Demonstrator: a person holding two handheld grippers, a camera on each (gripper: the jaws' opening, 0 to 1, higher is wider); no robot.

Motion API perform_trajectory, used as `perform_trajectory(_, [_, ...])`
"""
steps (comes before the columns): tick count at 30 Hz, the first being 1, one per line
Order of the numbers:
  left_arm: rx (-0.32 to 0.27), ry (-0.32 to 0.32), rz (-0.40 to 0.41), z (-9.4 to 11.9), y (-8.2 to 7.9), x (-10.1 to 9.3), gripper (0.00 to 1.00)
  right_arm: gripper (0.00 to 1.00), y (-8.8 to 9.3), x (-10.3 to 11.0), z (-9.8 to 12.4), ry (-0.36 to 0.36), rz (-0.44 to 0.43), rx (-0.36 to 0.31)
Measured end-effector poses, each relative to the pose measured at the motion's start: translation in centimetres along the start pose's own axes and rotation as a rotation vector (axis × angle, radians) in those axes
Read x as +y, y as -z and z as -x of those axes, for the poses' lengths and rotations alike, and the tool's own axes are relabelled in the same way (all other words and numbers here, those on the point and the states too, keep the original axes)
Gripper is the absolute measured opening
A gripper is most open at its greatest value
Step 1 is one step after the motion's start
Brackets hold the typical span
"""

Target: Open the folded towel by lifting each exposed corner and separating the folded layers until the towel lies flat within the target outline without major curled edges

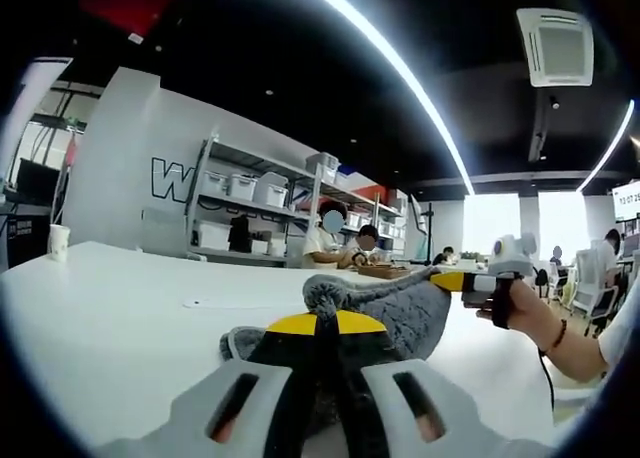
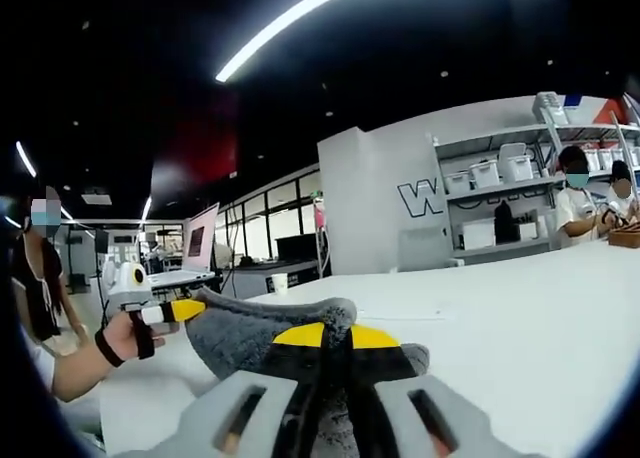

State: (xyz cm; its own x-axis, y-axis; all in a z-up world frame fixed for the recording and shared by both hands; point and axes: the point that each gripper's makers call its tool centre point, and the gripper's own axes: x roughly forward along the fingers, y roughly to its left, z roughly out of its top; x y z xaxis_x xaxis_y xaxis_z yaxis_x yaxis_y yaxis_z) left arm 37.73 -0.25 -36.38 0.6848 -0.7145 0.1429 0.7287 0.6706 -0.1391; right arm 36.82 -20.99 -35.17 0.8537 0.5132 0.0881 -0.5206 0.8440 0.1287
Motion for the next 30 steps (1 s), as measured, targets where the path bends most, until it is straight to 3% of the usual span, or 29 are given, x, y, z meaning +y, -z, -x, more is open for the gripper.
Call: perform_trajectory(30, [0.005,0.031,-0.031,2.2,1.5,-1.7,0.03,0.00,2.2,1.1,2.1,0.021,0.020,0.009])
